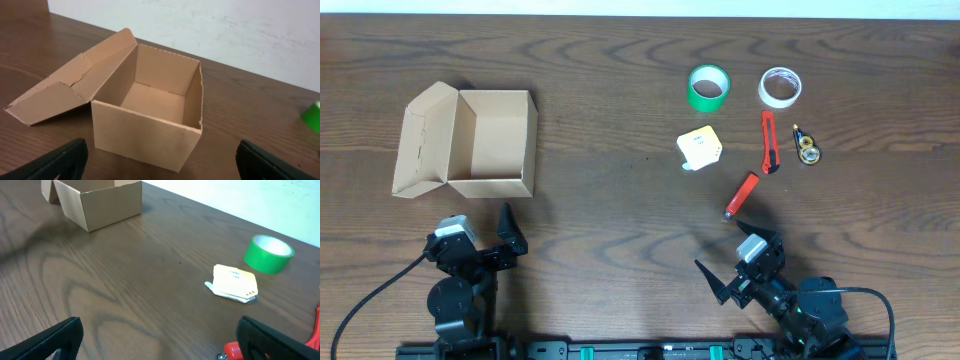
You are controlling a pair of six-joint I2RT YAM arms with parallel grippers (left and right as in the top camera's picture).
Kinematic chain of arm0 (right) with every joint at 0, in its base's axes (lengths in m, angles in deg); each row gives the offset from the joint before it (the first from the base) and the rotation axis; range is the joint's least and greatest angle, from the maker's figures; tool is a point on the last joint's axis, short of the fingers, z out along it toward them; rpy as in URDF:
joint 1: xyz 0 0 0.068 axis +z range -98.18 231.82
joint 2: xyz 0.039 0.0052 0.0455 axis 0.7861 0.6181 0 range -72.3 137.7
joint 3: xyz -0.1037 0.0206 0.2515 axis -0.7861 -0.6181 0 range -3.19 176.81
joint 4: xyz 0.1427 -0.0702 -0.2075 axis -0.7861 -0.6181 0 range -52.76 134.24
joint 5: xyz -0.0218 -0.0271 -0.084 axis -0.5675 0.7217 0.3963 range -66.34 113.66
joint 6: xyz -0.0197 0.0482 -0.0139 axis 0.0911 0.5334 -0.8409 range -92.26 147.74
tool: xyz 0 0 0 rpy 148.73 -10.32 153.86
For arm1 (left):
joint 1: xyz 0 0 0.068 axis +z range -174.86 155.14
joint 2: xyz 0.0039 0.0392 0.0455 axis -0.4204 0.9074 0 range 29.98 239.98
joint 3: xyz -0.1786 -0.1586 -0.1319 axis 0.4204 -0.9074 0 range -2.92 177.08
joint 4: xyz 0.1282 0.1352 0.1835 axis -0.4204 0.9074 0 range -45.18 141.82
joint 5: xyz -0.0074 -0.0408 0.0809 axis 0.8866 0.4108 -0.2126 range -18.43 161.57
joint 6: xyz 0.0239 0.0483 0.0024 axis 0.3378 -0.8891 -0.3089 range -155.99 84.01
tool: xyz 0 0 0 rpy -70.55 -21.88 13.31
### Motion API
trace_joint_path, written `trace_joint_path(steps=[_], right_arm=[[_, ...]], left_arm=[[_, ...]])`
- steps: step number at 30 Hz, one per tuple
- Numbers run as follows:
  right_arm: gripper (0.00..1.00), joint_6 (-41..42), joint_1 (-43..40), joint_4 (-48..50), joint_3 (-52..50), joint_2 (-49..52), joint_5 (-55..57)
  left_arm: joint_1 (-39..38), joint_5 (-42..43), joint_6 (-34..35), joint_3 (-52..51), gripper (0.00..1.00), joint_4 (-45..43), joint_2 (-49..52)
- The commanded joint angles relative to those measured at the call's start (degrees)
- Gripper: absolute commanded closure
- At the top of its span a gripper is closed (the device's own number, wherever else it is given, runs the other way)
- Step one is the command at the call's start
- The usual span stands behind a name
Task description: Pack container
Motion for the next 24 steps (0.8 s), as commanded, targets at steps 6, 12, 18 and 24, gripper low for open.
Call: trace_joint_path(steps=[6, 12, 18, 24], right_arm=[[0.01, 0.83, 0.48, -0.02, -0.31, -0.55, 0.09], [0.01, 0.83, 0.48, -0.02, -0.31, -0.55, 0.09], [0.01, 0.81, 0.48, -0.02, -0.31, -0.55, 0.09], [0.01, 0.83, 0.48, -0.02, -0.31, -0.55, 0.09]], left_arm=[[0.20, -1.07, 0.63, -1.70, 0.05, 0.26, -0.35], [0.20, -1.05, 0.63, -1.70, 0.05, 0.26, -0.35], [0.20, -1.88, 1.22, -1.70, 0.05, 0.31, -0.35], [0.17, 9.79, 1.51, -0.55, 0.05, 0.33, -0.31]])
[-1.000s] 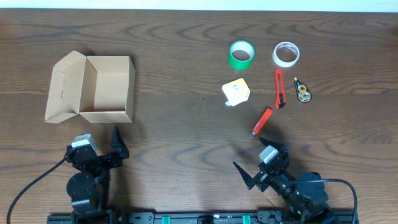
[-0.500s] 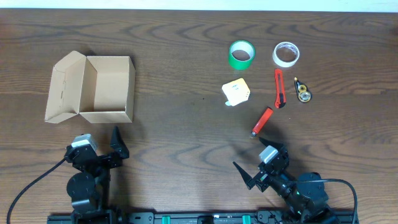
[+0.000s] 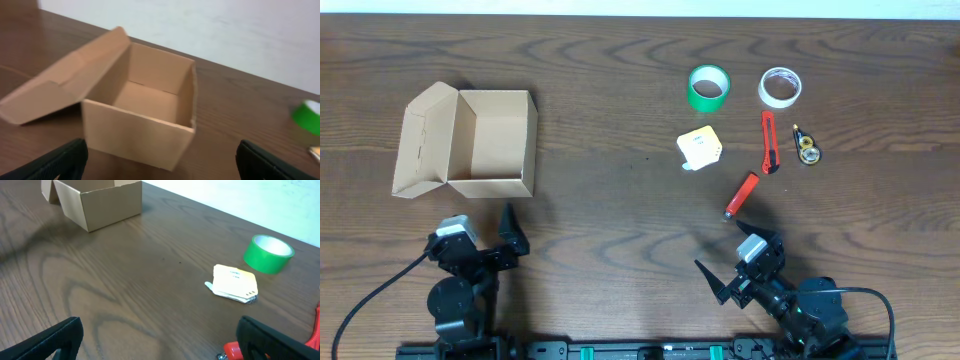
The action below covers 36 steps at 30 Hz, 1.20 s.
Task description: Pack container
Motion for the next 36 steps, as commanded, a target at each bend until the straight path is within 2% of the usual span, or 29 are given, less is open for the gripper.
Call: trace_joint_path(steps=[1, 3, 6, 8, 18, 22, 26, 36], right_arm=[[0.01, 0.85, 0.48, -0.02, -0.31, -0.55, 0.09], [0.01, 0.83, 0.48, -0.02, -0.31, -0.55, 0.09], [0.01, 0.83, 0.48, -0.02, -0.31, -0.55, 0.09], [0.01, 0.85, 0.48, -0.02, -0.31, -0.55, 0.09], [0.01, 0.85, 0.48, -0.02, -0.31, -0.55, 0.09], [0.01, 0.85, 0.48, -0.02, -0.31, -0.55, 0.09], [0.01, 0.83, 0.48, -0.02, -0.31, -0.55, 0.09], [0.01, 0.83, 0.48, -0.02, -0.31, -0.55, 0.09]], left_arm=[[0.20, 7.21, 0.39, 0.37, 0.05, 1.20, -0.22], [0.20, 7.13, -1.05, 3.15, 0.05, 3.04, 0.55], [0.20, 6.43, -7.21, 10.34, 0.05, 5.86, 4.28], [0.20, 5.53, -7.63, 15.50, 0.05, 7.80, 8.35], [-0.20, 2.89, -7.87, 43.71, 0.05, 17.33, 39.80], [-2.69, 2.89, -12.87, 52.15, 0.05, 21.75, 51.12], [-6.05, 2.93, -18.03, 55.74, 0.05, 23.82, 61.26], [-6.73, 8.17, -15.87, 55.78, 0.05, 16.96, 74.49]])
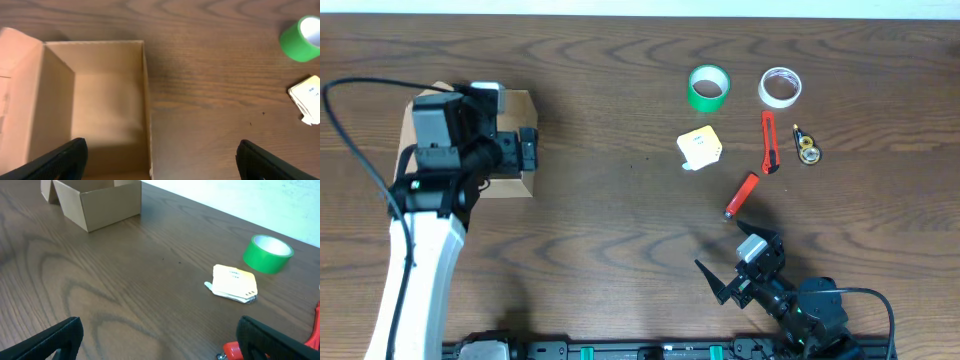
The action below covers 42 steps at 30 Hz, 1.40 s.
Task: Pack container
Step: 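Move the left gripper to the cardboard box and grip its side wall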
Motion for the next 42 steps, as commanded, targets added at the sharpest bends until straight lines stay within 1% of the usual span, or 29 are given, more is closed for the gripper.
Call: trace_joint_path(steps=[1, 6, 11, 13, 16, 17, 18, 20, 21, 22, 24, 25, 28, 29, 33, 35, 38, 42], right_arm=[[0.01, 0.83, 0.48, -0.02, -0.24, -0.39, 0.00], [0.01, 0.83, 0.48, -0.02, -0.24, -0.39, 0.00], [0.01, 0.83, 0.48, -0.02, -0.24, -0.39, 0.00], [0.01, 0.83, 0.48, -0.02, -0.24, -0.39, 0.00], [0.01, 0.83, 0.48, -0.02, -0.24, -0.39, 0.00], [0.01, 0.83, 0.48, -0.02, -0.24, -0.39, 0.00], [0.01, 0.83, 0.48, -0.02, -0.24, -0.39, 0.00], [0.01, 0.83, 0.48, -0.02, -0.24, -0.39, 0.00], [0.01, 0.83, 0.48, -0.02, -0.24, -0.39, 0.00], [0.01, 0.83, 0.48, -0.02, -0.24, -0.39, 0.00], [0.01, 0.83, 0.48, -0.02, -0.24, -0.39, 0.00], [0.01, 0.83, 0.48, -0.02, -0.24, -0.39, 0.00], [0.01, 0.83, 0.48, -0.02, -0.24, -0.39, 0.00], [0.01, 0.83, 0.48, -0.02, -0.24, -0.39, 0.00], [0.01, 0.83, 0.48, -0.02, -0.24, -0.39, 0.00], [0.01, 0.83, 0.48, -0.02, -0.24, -0.39, 0.00], [0.01, 0.83, 0.48, -0.02, -0.24, -0.39, 0.00], [0.01, 0.83, 0.48, -0.02, -0.24, -0.39, 0.00]], left_arm=[[-0.13, 2.45, -0.66, 1.11, 0.05, -0.76, 3.10], [-0.63, 2.67, -4.09, 1.11, 0.04, -1.68, 9.84], [-2.54, -2.56, -4.07, 1.11, 0.04, -3.45, 16.83], [-3.04, -4.39, -4.07, 1.11, 0.00, -4.20, 18.56], [-3.37, -5.51, -4.07, 1.11, 0.38, -5.79, 20.33], [-3.34, -5.97, -4.07, 1.11, 0.46, -6.43, 20.68], [-3.34, -6.47, -4.04, 1.11, 0.50, -7.02, 21.03], [-3.34, -6.45, -4.04, 1.11, 0.51, -8.17, 21.24], [-3.34, -6.38, -4.04, 1.11, 0.57, -8.59, 21.22], [-3.34, -6.16, -4.07, 1.11, 0.69, -9.16, 21.22], [-3.34, -5.95, -4.09, 1.11, 0.84, -9.97, 21.24], [-3.34, -6.01, -4.09, 1.11, 0.87, -10.19, 21.24], [-3.34, -6.03, -4.09, 1.11, 0.88, -10.29, 21.44], [-3.34, -6.03, -4.09, 1.11, 0.94, -10.21, 21.44], [-3.37, -5.62, -4.07, 1.14, 0.95, -10.34, 21.40], [-3.45, -3.98, -4.15, 1.20, 0.94, -9.92, 20.96], [-4.92, -1.25, -8.31, 1.20, 0.94, -8.90, 19.12], [-10.78, -1.29, -17.29, 2.08, 0.94, -6.14, 15.93]])
